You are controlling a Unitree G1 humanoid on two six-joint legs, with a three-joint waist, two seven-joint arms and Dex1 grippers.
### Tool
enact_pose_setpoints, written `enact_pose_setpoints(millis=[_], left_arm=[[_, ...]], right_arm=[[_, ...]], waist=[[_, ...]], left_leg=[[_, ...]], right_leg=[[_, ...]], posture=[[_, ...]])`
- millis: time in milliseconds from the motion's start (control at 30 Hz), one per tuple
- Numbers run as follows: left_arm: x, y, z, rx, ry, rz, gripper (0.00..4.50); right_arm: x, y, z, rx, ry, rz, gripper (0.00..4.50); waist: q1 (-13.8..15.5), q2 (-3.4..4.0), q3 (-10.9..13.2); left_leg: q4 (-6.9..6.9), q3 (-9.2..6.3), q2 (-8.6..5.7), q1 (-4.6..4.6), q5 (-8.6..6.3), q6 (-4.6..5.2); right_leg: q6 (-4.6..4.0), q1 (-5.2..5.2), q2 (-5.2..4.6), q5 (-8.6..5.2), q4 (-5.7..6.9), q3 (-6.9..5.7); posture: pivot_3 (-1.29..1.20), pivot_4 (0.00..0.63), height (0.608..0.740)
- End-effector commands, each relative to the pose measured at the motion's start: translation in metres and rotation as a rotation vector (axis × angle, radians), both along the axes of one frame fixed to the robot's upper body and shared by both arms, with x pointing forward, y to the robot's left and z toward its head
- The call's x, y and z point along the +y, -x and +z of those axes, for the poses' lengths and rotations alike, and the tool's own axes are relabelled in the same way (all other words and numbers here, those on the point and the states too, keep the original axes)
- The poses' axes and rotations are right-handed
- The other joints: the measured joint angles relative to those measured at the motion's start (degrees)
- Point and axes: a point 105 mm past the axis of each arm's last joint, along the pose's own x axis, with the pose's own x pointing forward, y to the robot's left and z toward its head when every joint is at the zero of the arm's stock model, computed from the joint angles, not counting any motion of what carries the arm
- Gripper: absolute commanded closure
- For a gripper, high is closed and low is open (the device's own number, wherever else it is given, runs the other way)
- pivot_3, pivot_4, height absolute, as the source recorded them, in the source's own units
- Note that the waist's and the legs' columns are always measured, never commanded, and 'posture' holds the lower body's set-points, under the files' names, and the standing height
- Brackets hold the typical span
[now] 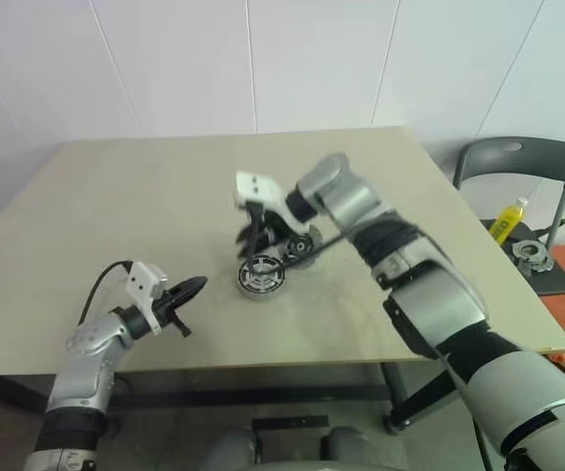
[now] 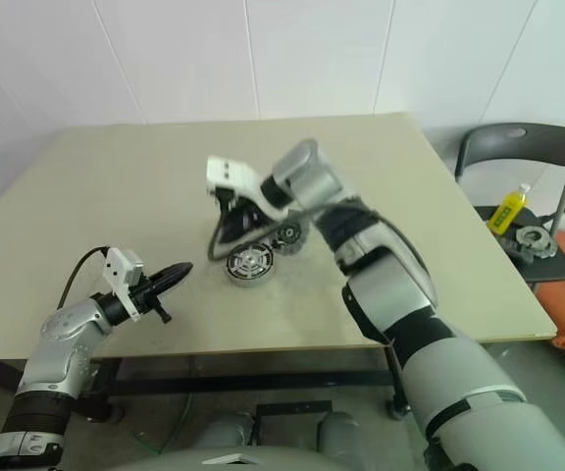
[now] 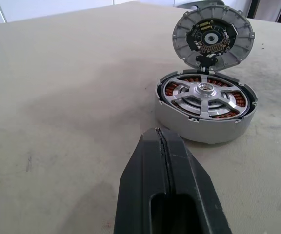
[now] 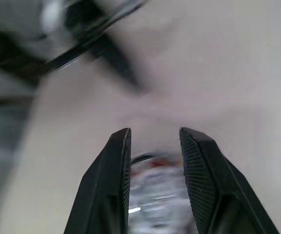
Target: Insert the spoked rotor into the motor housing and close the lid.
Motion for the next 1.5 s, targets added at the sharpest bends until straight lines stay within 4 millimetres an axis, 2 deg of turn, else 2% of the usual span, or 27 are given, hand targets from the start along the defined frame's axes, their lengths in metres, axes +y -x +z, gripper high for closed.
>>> enact_pose_setpoints(millis=[33, 100, 133, 200, 300, 433, 533, 667, 800, 967, 1100, 1267, 1400, 1500], left_arm=[[-0.005, -0.006, 0.010, -0.049, -0.011, -0.016, 4.50], [-0.007, -0.007, 0.010, -0.052, -0.011, -0.023, 4.50], [-0.008, -0.008, 0.010, -0.053, -0.012, -0.026, 4.50], [-0.010, -0.009, 0.010, -0.055, -0.011, -0.032, 4.50], [-0.014, -0.011, 0.011, -0.058, -0.010, -0.048, 4.50], [-0.017, -0.013, 0.011, -0.061, -0.012, -0.060, 4.50], [-0.018, -0.014, 0.011, -0.064, -0.012, -0.064, 4.50], [-0.017, -0.014, 0.011, -0.066, -0.015, -0.066, 4.50], [-0.015, -0.014, 0.012, -0.068, -0.011, -0.065, 4.50], [-0.010, -0.010, 0.014, -0.066, -0.003, -0.068, 4.50], [-0.001, -0.005, 0.018, -0.065, 0.004, -0.068, 4.50], [0.008, 0.002, 0.018, -0.048, -0.001, -0.067, 4.50], [0.009, 0.004, 0.018, -0.041, -0.010, -0.066, 4.50], [0.007, 0.005, 0.014, -0.029, -0.012, -0.070, 4.50]], right_arm=[[-0.017, -0.034, 0.005, -0.327, 0.089, -0.110, 2.87], [-0.034, -0.052, 0.005, -0.500, 0.190, -0.177, 2.87], [-0.041, -0.059, 0.006, -0.564, 0.232, -0.198, 3.04], [-0.052, -0.066, 0.003, -0.637, 0.302, -0.210, 3.47], [-0.070, -0.073, -0.006, -0.714, 0.416, -0.214, 4.46], [-0.091, -0.084, -0.007, -0.828, 0.540, -0.248, 4.48], [-0.104, -0.086, -0.013, -0.850, 0.630, -0.239, 4.48], [-0.132, -0.085, -0.034, -0.824, 0.829, -0.182, 4.48], [-0.133, -0.077, -0.048, -0.727, 0.821, -0.147, 4.48], [-0.118, -0.059, -0.071, -0.490, 0.662, -0.130, 4.48], [-0.122, -0.051, -0.086, -0.399, 0.633, -0.141, 4.48], [-0.113, -0.045, -0.090, -0.325, 0.575, -0.134, 4.48], [-0.112, -0.043, -0.094, -0.313, 0.579, -0.127, 4.48], [-0.103, -0.039, -0.095, -0.280, 0.533, -0.118, 4.48]], waist=[[0.04, -0.01, 0.00], [0.14, 0.01, 0.01], [0.15, 0.01, 0.01], [0.09, 0.03, 0.02], [-0.44, 0.05, 0.04], [-1.51, 0.10, 0.06], [-1.63, 0.10, 0.07], [-1.62, 0.11, 0.07], [-1.67, 0.12, 0.07], [-2.17, 0.12, 0.07], [-2.83, 0.12, 0.07], [-3.13, 0.13, 0.08], [-3.01, 0.14, 0.08], [-2.97, 0.14, 0.08]], left_leg=[[0.00, 0.01, 0.00, 0.00, 0.00, 0.00], [0.01, 0.03, -0.02, 0.00, 0.00, 0.00], [0.01, 0.03, -0.04, -0.01, 0.01, -0.01], [0.01, 0.06, -0.05, -0.01, 0.02, -0.02], [-0.07, 0.08, -0.03, -0.02, 0.07, 0.06], [-0.14, 0.05, -0.01, -0.02, 0.12, 0.13], [-0.13, 0.05, -0.01, -0.02, 0.13, 0.14], [-0.11, 0.05, -0.01, 0.00, 0.13, 0.14], [-0.10, 0.04, -0.01, 0.00, 0.13, 0.14], [-0.09, 0.02, -0.01, 0.01, 0.13, 0.15], [-0.05, -0.04, -0.01, 0.02, 0.14, 0.15], [-0.05, -0.10, 0.01, 0.04, 0.14, 0.15], [-0.05, -0.13, 0.01, 0.07, 0.14, 0.15], [-0.03, -0.13, 0.01, 0.08, 0.14, 0.15]], right_leg=[[-0.01, 0.01, 0.00, 0.00, -0.01, 0.00], [-0.02, 0.02, -0.02, -0.01, -0.01, 0.01], [-0.03, 0.01, -0.03, -0.01, -0.02, 0.03], [-0.03, 0.00, -0.04, -0.01, -0.02, 0.06], [-0.04, -0.06, -0.01, 0.00, 0.00, 0.10], [-0.03, 0.02, 0.04, 0.00, 0.08, 0.12], [-0.04, 0.02, 0.05, 0.00, 0.13, 0.16], [-0.05, 0.04, 0.06, 0.00, 0.14, 0.16], [-0.05, 0.05, 0.06, 0.00, 0.14, 0.17], [-0.02, 0.08, 0.07, 0.02, 0.14, 0.16], [0.01, 0.12, 0.07, 0.03, 0.16, 0.16], [-0.02, 0.10, 0.07, 0.02, 0.21, 0.17], [-0.03, 0.11, 0.08, 0.02, 0.24, 0.17], [-0.04, 0.13, 0.08, 0.02, 0.24, 0.17]], posture=[[0.00, 0.000, 0.740], [0.00, 0.000, 0.740], [0.00, 0.000, 0.740], [0.00, 0.000, 0.740], [0.00, 0.000, 0.740], [0.00, 0.000, 0.740], [0.00, 0.000, 0.740], [0.00, 0.000, 0.740], [0.00, 0.000, 0.740], [0.00, 0.000, 0.740], [0.00, 0.000, 0.740], [0.00, 0.000, 0.740], [0.00, 0.000, 0.740], [0.00, 0.000, 0.740]])
